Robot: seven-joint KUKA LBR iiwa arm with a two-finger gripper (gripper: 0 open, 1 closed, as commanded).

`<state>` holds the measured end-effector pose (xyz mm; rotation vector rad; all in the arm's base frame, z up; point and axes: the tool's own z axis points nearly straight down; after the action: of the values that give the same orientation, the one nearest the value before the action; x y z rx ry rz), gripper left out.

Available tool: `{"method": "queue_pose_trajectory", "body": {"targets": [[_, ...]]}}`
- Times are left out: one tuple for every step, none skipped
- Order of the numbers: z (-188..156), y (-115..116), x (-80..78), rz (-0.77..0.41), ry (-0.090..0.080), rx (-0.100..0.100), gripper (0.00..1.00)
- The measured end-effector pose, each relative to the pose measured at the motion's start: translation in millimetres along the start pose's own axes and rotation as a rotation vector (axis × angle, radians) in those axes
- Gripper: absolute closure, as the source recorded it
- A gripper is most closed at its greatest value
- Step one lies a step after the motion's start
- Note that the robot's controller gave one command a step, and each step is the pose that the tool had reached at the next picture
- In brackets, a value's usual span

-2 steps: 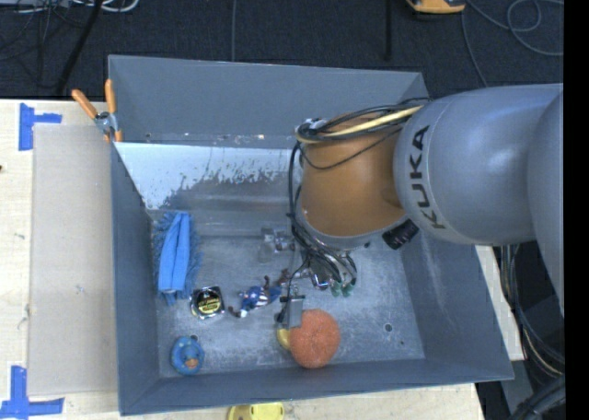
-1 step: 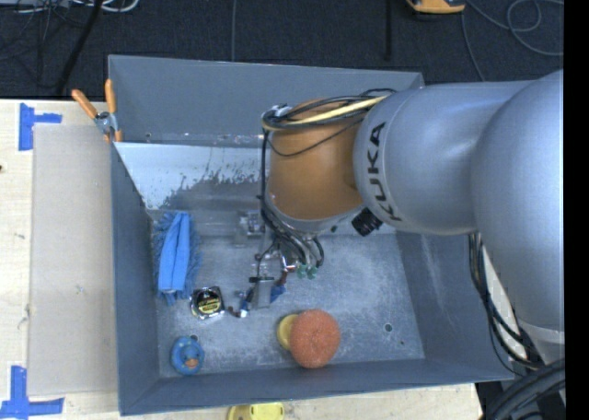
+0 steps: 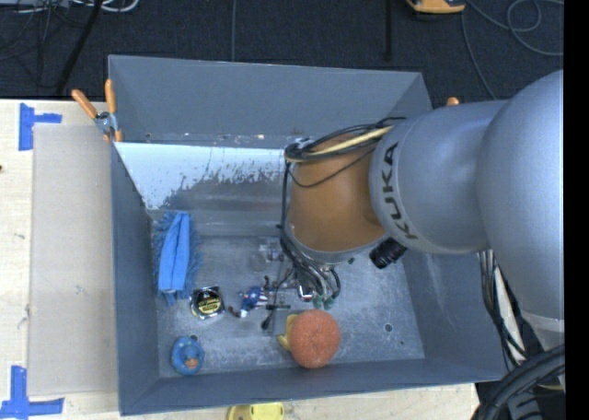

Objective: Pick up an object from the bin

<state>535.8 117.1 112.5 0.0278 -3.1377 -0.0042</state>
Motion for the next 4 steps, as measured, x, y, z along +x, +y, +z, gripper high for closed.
{"method": "queue_pose_trajectory", "body": {"targets": [[2.9,-15.7,10.0,0.020,0.000,0.002,0.00],[-0.1,-20.0,25.5,-0.149,0.003,0.006,0.00],[-2.9,-30.3,35.3,-0.341,-0.001,0.002,0.00],[38.9,-62.0,60.6,-0.105,-0.016,0.001,1.00]]}}
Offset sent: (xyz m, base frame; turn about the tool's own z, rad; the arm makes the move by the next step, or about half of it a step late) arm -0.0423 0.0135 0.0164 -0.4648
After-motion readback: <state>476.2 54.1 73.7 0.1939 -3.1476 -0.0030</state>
